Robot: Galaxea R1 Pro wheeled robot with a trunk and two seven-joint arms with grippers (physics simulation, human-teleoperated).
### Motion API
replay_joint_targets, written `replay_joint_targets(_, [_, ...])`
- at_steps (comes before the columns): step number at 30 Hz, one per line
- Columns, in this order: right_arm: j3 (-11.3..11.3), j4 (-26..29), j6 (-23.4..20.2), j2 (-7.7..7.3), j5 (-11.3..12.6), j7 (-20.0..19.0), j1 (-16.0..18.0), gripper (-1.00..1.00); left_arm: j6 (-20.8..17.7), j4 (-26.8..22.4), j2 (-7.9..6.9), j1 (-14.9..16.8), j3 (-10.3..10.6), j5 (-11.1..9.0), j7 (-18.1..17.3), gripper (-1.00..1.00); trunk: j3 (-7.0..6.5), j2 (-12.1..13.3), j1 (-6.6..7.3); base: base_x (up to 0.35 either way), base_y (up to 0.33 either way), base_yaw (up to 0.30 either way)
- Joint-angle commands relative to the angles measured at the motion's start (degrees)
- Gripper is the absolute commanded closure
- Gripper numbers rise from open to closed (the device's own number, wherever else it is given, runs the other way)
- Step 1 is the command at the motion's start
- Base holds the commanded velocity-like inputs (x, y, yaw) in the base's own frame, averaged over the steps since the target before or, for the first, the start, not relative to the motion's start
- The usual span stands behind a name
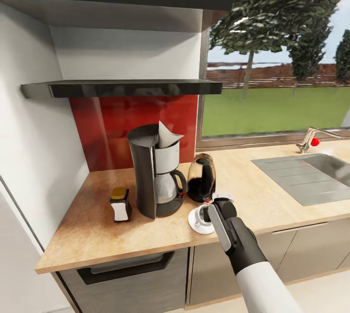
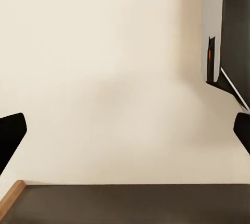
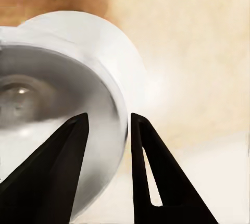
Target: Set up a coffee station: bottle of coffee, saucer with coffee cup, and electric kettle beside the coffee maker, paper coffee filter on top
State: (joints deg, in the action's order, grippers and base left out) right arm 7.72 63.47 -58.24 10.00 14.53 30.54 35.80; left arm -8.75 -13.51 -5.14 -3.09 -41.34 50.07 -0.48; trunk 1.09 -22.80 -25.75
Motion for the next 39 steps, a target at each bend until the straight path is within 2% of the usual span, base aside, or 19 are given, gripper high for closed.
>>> replay_joint_targets(1, [0.0, -1.2, -0.2, 0.00, 0.4, 0.6, 0.1, 1.00, -0.2, -0.1, 0.04, 0.0, -0.2, 0.2, -0.1, -1.00, 0.11, -0.1, -0.03, 0.000, 0.000, 0.000])
replay_joint_targets(8, [-0.1, -5.1, -0.7, 0.00, 0.4, 0.6, 0.2, 1.00, -0.5, -0.1, 0.12, 0.0, -0.3, 0.3, -0.1, -1.00, 0.11, -0.1, -0.03, 0.000, 0.000, 0.000])
replay_joint_targets(20, [-0.1, -5.1, -1.8, 0.00, 0.3, 0.6, 0.4, 1.00, -0.5, -0.1, 0.13, 0.0, -0.2, 0.3, -0.1, -1.00, 0.11, -0.1, -0.03, 0.000, 0.000, 0.000])
replay_joint_targets(31, [-0.1, -5.3, -1.8, 0.00, -0.2, 0.6, 2.9, 1.00, -0.5, -0.1, 0.13, 0.0, -0.3, 0.3, -0.1, -1.00, 0.11, -0.1, -0.03, 0.000, 0.000, 0.000])
replay_joint_targets(37, [-0.1, -5.5, -1.8, 0.00, -5.0, 0.6, 4.7, 1.00, -0.5, -0.1, 0.19, 0.1, -0.3, 0.4, -0.1, -1.00, 0.11, -0.1, -0.03, 0.000, 0.000, 0.000])
replay_joint_targets(39, [-0.1, -5.5, -1.8, 0.00, -5.9, 0.7, 4.9, 1.00, -0.6, -0.1, 0.15, 0.1, -0.3, 0.3, -0.1, -1.00, 0.11, -0.1, -0.03, 0.000, 0.000, 0.000])
